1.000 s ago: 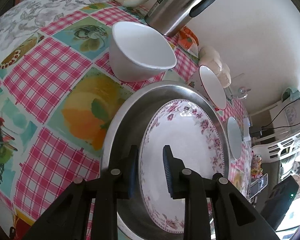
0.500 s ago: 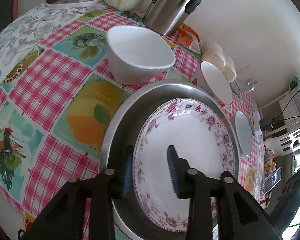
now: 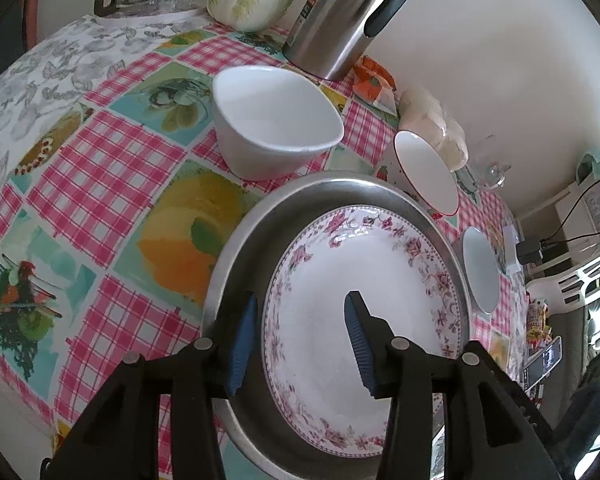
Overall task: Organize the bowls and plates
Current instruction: 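Lower the floral plate into the steel tray and open both grippers, then move both grippers to the rim of the red-rimmed white bowl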
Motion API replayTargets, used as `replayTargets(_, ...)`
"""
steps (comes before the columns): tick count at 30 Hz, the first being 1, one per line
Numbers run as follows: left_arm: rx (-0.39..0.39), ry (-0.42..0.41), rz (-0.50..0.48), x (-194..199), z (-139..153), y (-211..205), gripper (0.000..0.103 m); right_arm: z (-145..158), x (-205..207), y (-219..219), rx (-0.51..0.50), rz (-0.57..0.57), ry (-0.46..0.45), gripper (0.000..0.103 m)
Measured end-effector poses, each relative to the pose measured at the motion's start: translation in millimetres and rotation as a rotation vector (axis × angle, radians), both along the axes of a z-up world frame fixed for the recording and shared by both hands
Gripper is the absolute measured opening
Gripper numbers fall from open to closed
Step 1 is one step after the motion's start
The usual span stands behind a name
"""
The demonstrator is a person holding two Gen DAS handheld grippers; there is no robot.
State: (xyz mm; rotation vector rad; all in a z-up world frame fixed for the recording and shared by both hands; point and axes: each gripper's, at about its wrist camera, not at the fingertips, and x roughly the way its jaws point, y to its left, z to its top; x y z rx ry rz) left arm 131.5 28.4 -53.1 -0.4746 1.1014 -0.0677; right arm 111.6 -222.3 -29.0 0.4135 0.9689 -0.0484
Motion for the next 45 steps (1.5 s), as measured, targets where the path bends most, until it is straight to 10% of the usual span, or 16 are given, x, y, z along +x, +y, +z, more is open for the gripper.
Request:
replayTargets(8, 0.047, -0.046, 0.045, -8, 18, 10, 0.054, 16, -4, 1, -0.044, -0.002, -0.038, 0.032)
replayTargets(11, 0.071, -0.054, 0.061, -9, 23, 12, 0.067, 18, -5, 2, -0.064, -0.006, -0.043, 0.063)
replayTargets(27, 0.162, -0.072, 0.098, -7, 23, 17, 0.087, 13, -6, 3, -0.091, 0.014, -0.036, 0.103)
replayTargets(45, 0.199, -0.096, 0.105, 24, 27, 16, 0.087, 7, -6, -4, -0.099, -0.010, -0.033, 0.103)
